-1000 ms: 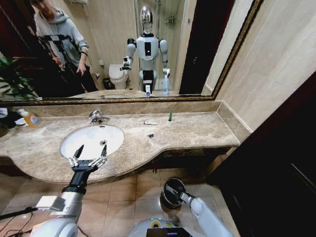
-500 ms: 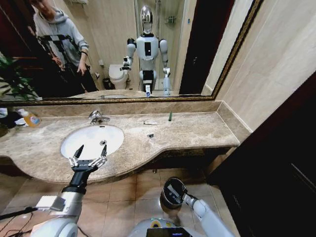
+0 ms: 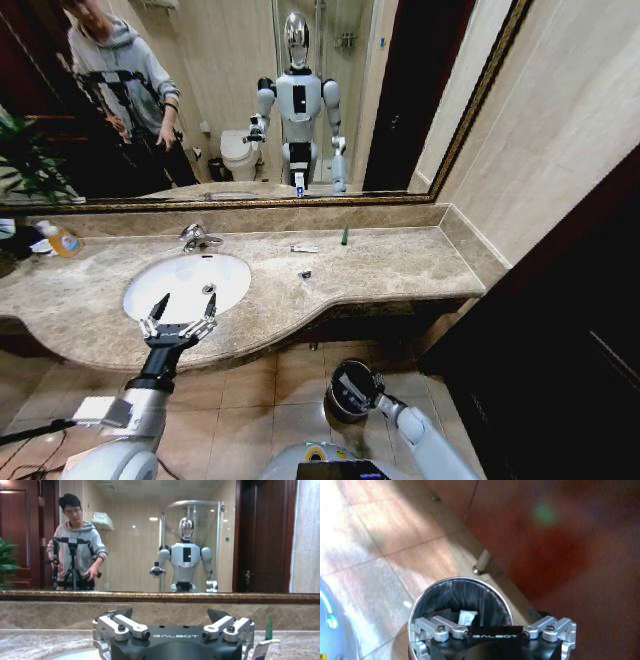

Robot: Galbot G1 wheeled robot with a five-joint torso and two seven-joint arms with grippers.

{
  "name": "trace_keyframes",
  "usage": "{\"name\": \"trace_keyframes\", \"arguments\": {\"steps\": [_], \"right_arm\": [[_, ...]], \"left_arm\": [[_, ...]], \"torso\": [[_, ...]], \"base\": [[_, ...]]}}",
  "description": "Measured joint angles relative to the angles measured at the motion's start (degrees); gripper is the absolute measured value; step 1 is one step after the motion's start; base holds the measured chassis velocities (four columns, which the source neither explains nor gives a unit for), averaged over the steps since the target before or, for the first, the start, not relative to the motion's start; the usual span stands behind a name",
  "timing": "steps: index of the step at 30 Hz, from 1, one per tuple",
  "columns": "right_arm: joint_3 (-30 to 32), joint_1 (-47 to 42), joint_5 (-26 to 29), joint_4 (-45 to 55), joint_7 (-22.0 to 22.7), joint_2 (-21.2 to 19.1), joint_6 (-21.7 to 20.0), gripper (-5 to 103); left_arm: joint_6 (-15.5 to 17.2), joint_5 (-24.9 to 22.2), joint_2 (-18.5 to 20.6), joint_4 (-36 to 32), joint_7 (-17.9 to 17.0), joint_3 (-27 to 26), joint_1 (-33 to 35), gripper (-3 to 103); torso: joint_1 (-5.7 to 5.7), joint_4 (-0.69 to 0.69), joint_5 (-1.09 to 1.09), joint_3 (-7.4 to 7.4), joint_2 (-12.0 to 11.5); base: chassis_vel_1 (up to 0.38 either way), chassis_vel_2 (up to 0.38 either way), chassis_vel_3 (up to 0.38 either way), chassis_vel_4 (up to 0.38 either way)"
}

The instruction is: Pick up the trash from the sink and place it in the trash bin.

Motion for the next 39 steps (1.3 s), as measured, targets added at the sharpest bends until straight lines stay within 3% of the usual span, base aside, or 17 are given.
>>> {"name": "trace_keyframes", "arguments": {"steps": [7, 9, 13, 22, 29, 33, 39], "right_arm": [[2.47, -7.87, 11.14, 12.16, -0.36, -5.38, 1.33, 100], [5.16, -12.96, 18.67, 18.23, 1.86, -7.35, 3.31, 100], [9.98, -19.38, 26.13, 26.21, 4.47, -8.65, 4.61, 100], [20.18, -31.93, 32.14, 44.00, 4.61, -7.36, 4.67, 100], [24.19, -35.09, 33.23, 49.94, 4.49, -6.62, 4.74, 100], [28.65, -36.94, 33.49, 56.35, 2.07, -5.06, 4.39, 100], [29.65, -38.12, 35.15, 63.83, 0.62, -4.96, 2.78, 100]], "left_arm": [[0.00, 0.00, 0.00, 0.00, 0.00, 0.00, 0.00, 100], [0.00, 0.00, 0.00, 0.00, 0.00, 0.00, 0.00, 100], [0.00, 0.00, 0.00, 0.00, 0.00, 0.00, 0.00, 100], [0.00, 0.00, 0.00, 0.00, 0.00, 0.00, 0.00, 100], [0.00, 0.00, 0.00, 0.00, 0.00, 0.00, 0.00, 100], [0.00, 0.00, 0.00, 0.00, 0.00, 0.00, 0.00, 100], [0.00, 0.00, 0.00, 0.00, 0.00, 0.00, 0.00, 100]], "torso": [[-0.01, -0.02, -0.03, 0.00, 0.00], [-0.01, -0.01, -0.01, 0.00, 0.00], [-0.01, -0.02, -0.01, 0.00, 0.01], [-0.01, -0.01, -0.01, -0.01, 0.01], [0.00, -0.01, -0.02, 0.00, 0.01], [0.00, -0.01, -0.03, 0.00, 0.01], [0.00, -0.02, -0.02, 0.00, 0.01]], "base": [[0.000, 0.000, 0.000, 0.000], [0.000, 0.000, 0.000, 0.000], [0.000, 0.000, 0.000, 0.000], [0.000, 0.000, 0.000, 0.000], [0.000, 0.000, 0.000, 0.000], [0.000, 0.000, 0.000, 0.000], [0.000, 0.000, 0.000, 0.000]]}}
